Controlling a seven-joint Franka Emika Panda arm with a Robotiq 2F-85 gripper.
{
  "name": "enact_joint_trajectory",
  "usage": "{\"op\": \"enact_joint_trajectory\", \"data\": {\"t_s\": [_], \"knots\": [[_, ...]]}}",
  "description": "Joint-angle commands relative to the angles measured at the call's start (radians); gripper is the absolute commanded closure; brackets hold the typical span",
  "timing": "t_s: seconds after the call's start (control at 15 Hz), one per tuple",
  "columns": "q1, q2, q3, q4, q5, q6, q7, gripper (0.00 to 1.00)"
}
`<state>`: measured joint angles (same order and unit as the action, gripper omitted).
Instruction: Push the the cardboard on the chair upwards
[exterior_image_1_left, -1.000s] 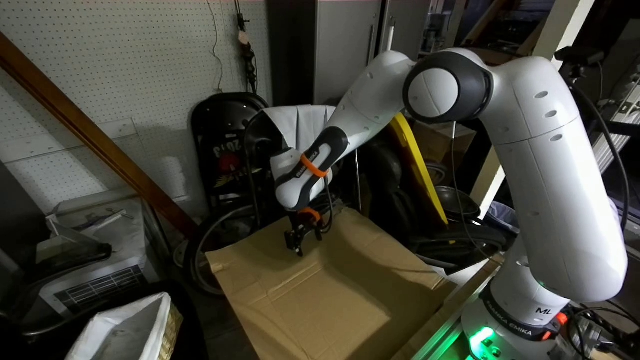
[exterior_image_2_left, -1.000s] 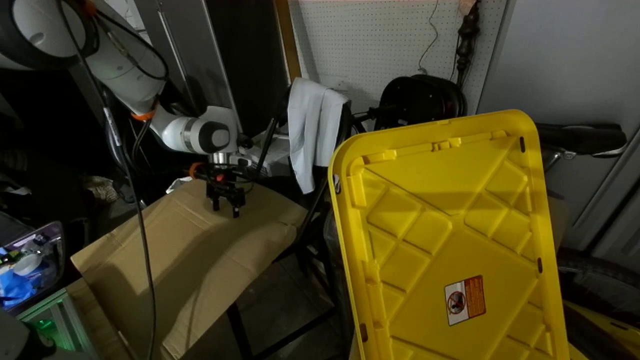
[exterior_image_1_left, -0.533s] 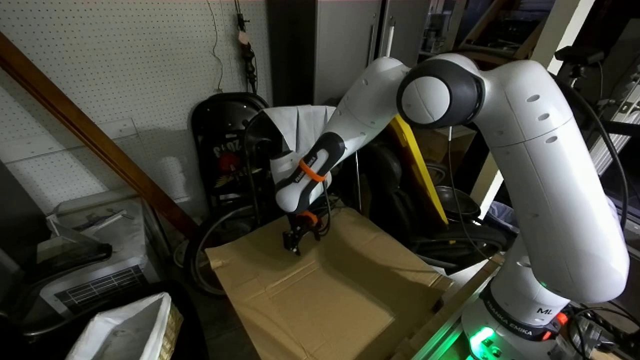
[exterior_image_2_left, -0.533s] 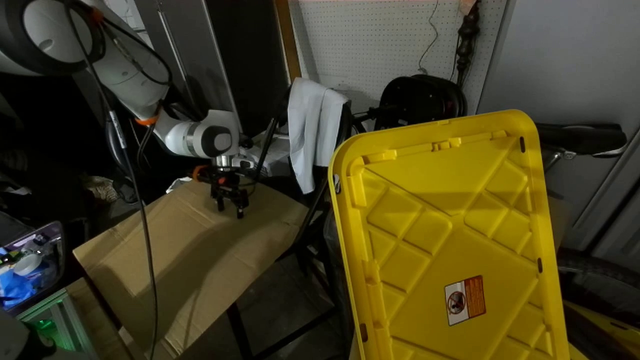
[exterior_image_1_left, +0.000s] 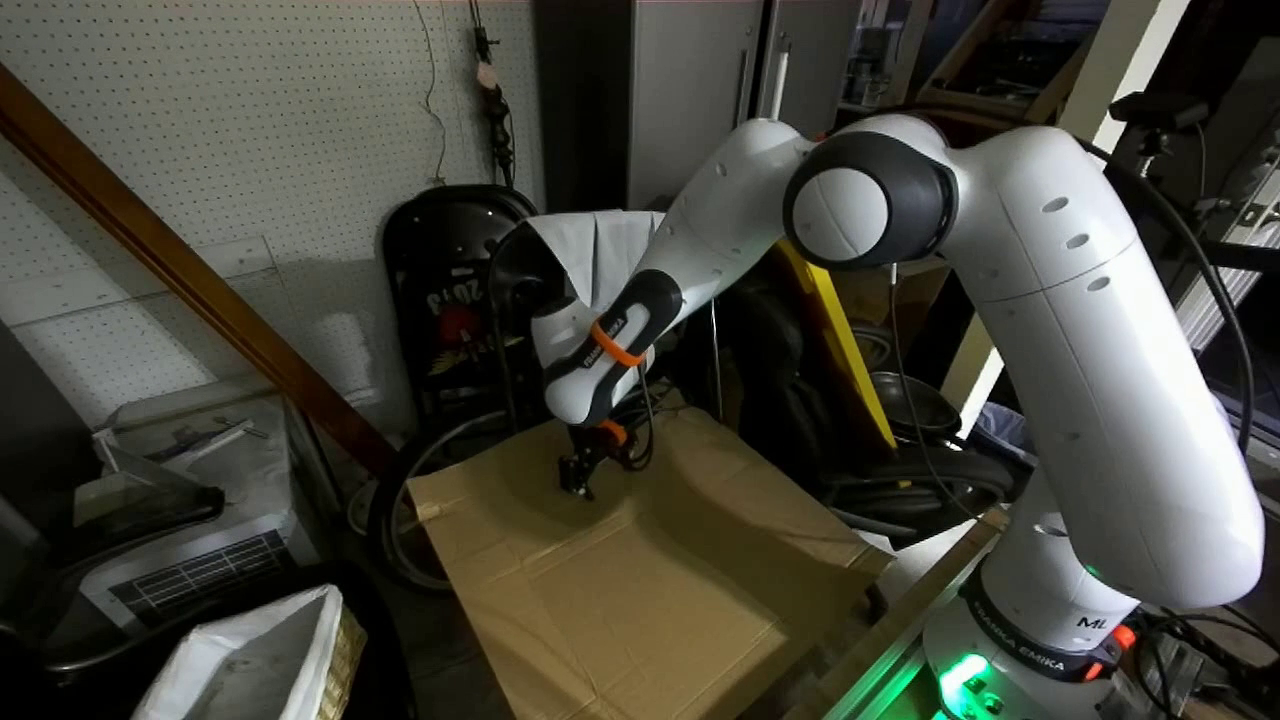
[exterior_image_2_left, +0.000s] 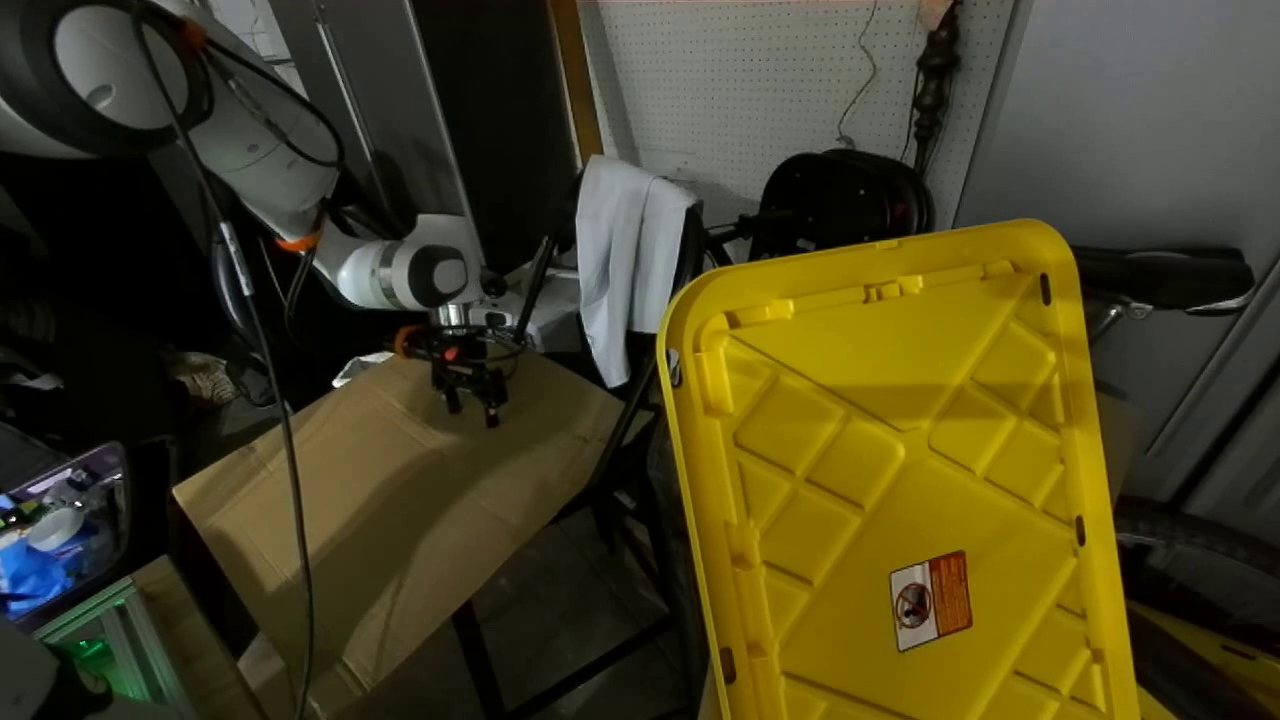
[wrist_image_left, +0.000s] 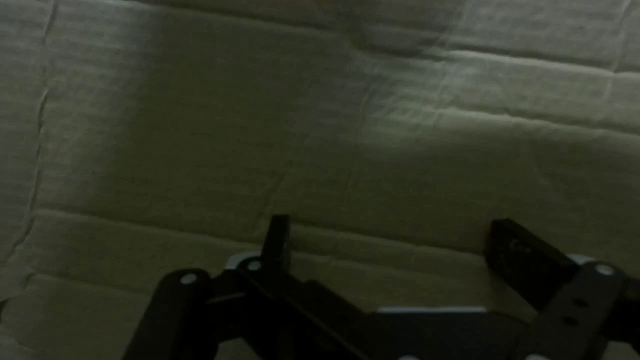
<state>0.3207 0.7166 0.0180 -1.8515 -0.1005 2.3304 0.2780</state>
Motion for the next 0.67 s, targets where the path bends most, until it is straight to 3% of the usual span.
{"op": "enact_joint_trajectory", "data": {"t_s": [0.0, 0.6], "knots": [[0.018, 0.081, -0.055, 0.088, -0.066, 0.036, 0.052, 0.00], [0.017, 0.097, -0.072, 0.119, -0.048, 0.045, 0.097, 0.00]]}}
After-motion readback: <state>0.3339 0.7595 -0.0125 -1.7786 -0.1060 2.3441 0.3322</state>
